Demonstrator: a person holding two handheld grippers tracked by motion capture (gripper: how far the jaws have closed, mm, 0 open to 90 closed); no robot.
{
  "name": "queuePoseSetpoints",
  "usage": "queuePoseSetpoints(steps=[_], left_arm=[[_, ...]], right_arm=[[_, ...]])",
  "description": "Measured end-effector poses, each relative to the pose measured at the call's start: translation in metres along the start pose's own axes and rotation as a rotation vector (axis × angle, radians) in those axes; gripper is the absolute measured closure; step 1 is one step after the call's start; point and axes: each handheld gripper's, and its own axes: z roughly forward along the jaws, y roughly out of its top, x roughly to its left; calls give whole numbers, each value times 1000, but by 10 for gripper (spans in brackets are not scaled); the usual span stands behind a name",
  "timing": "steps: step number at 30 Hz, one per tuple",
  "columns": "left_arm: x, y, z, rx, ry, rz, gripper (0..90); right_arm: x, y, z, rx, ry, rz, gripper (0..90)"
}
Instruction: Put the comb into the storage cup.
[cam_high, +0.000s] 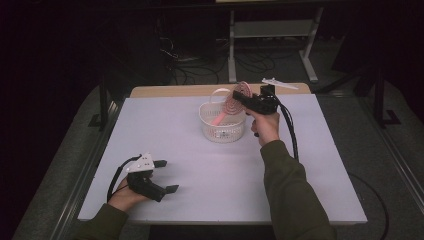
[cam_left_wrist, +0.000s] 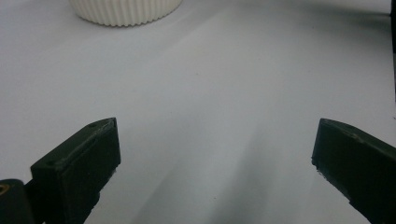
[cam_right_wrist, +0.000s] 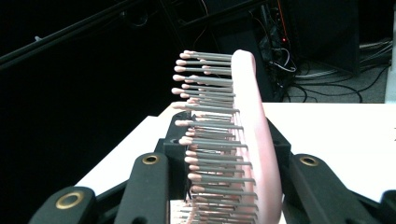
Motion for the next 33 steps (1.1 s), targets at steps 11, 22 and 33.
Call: queuePoseSetpoints(steps=[11,22,33], left_arm=[[0,0,0,-1,-1,1,12],[0,0,0,-1,-2,1,12],[-1,0,1,-1,-5,4,12]], right_arm=[[0,-5,6,15,-11,-9,629],[-6,-8,7,22,-12,10,626],[-17,-10,2,31,-31,36,608]])
